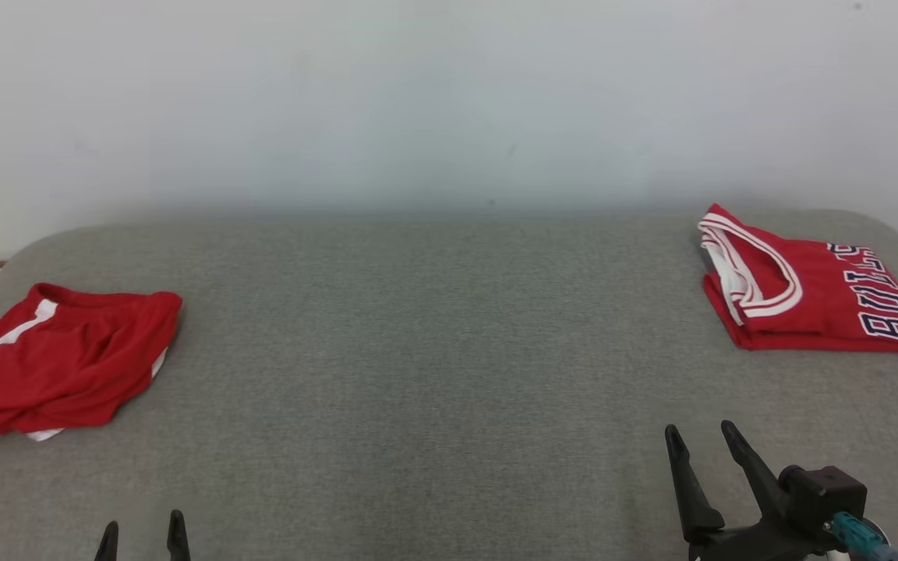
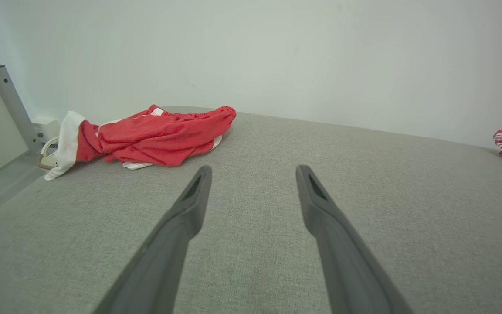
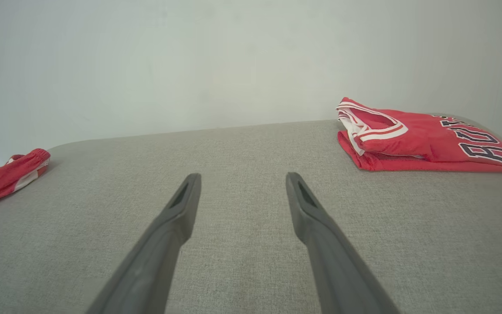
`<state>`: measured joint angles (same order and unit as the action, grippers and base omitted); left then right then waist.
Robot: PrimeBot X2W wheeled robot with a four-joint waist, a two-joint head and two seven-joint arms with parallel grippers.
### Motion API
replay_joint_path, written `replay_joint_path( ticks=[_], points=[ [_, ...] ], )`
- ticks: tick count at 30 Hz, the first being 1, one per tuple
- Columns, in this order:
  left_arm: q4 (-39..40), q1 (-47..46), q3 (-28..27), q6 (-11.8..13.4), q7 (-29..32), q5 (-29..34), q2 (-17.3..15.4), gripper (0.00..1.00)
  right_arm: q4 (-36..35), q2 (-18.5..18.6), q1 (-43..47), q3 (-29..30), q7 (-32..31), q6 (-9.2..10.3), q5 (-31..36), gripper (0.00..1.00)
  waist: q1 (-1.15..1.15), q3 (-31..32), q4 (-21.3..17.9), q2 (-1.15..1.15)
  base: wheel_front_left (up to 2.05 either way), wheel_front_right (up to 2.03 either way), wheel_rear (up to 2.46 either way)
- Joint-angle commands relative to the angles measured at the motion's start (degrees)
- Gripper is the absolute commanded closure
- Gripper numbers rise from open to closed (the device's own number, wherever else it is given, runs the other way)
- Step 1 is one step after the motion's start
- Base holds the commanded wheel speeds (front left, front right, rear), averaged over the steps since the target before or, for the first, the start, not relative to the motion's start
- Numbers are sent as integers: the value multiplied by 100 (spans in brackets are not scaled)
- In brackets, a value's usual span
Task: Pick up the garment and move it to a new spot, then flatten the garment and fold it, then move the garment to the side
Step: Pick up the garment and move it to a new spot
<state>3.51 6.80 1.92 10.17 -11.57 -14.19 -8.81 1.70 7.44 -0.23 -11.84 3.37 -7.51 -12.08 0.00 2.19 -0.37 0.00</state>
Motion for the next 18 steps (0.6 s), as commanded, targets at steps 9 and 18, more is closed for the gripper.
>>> replay_joint_path(
  ticks=[9,18],
  points=[
    [60,151,-63,73,137,-29,-145,0,78,-60,82,-61,67,4,-51,0,0,60,857,0,0,0,0],
    [142,211,-90,141,164,-56,-182,0,166,-69,77,-156,124,4,-114,0,0,114,1355,0,0,0,0]
  ],
)
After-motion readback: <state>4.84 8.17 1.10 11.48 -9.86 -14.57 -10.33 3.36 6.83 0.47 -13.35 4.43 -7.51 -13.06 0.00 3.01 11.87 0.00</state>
